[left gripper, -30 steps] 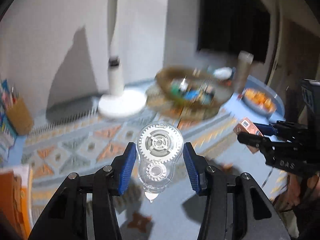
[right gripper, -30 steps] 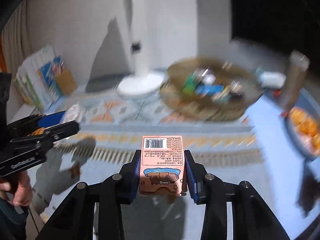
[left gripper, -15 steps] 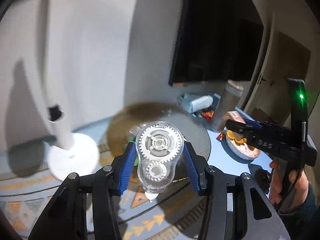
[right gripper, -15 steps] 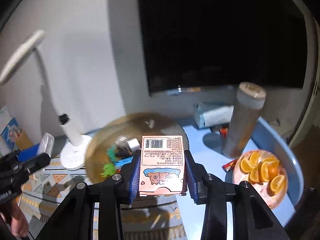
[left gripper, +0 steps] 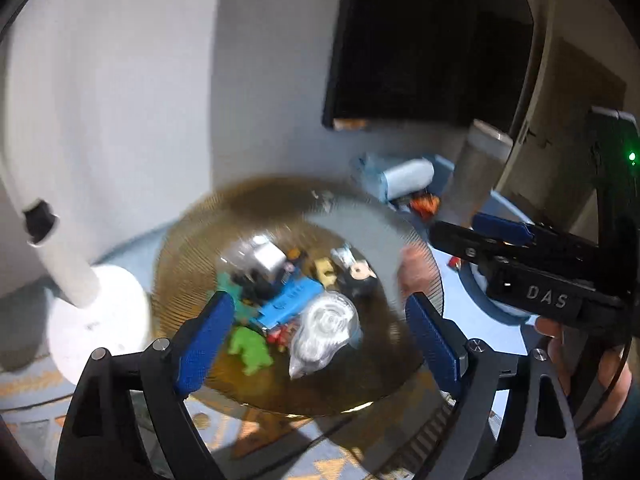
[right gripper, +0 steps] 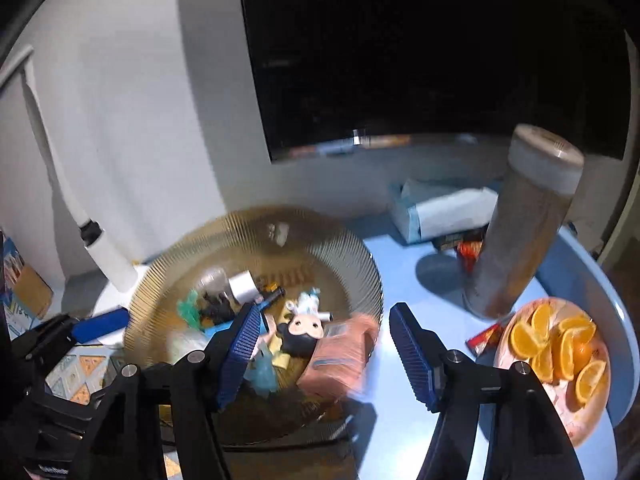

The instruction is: Organize rigid objects

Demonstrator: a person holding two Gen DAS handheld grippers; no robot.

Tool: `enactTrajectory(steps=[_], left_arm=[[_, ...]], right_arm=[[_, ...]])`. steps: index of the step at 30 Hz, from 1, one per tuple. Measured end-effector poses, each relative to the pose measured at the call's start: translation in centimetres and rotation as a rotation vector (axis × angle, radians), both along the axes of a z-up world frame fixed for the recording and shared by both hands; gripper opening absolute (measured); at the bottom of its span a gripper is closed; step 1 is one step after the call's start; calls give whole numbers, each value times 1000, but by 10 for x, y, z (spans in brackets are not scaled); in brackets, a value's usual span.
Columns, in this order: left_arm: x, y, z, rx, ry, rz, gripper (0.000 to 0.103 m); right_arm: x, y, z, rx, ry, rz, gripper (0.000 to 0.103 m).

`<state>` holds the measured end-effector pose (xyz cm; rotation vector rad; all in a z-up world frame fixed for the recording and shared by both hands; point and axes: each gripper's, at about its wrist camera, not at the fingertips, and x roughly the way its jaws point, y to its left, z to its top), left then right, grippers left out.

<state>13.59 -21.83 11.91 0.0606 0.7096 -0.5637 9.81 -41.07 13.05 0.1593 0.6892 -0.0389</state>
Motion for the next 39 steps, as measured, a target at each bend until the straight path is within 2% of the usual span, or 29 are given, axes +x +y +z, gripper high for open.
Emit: enactTrajectory(steps=[4, 7, 10, 13, 15, 17, 20, 25, 27, 29, 33, 37, 39], left_arm=[[-20, 27, 13, -32, 2, -10, 87], [-44, 56, 27, -27, -42, 19, 87], [-70, 92, 45, -32, -87, 61, 87], [-98, 132, 64, -48, -125, 121, 87], [-115, 156, 75, -67, -145, 152, 87], [-135, 182, 86, -77, -160, 190, 90], [-159, 210, 91, -77, -175, 235, 103], [-193, 228, 64, -18, -128, 232, 102], [-206, 228, 52, 12, -135, 191, 102], [-214, 228, 44, 38, -149, 192, 102], [-218, 227, 23, 71, -178, 269, 102], [-204, 222, -20, 119, -209, 401, 102], [-195, 218, -42, 142, -197, 422, 102]], right_arm=[[-12, -4, 4, 54, 9, 10, 66], [-28, 1, 10, 117, 22, 45, 66], [-46, 21, 23, 120, 7, 81, 66], [-67, 53, 41, 104, -14, 134, 71], [-80, 71, 51, 111, -32, 165, 78], [-94, 92, 61, 114, -53, 199, 82], [-115, 128, 70, 126, -67, 267, 82], [-136, 178, 52, 157, -13, 358, 86], [-142, 194, 39, 149, 15, 372, 86], [-145, 206, 24, 124, 46, 372, 86], [-145, 208, 0, 96, 60, 328, 86], [-138, 214, -34, -61, -1, 243, 86], [-132, 217, -51, -102, 14, 233, 86]])
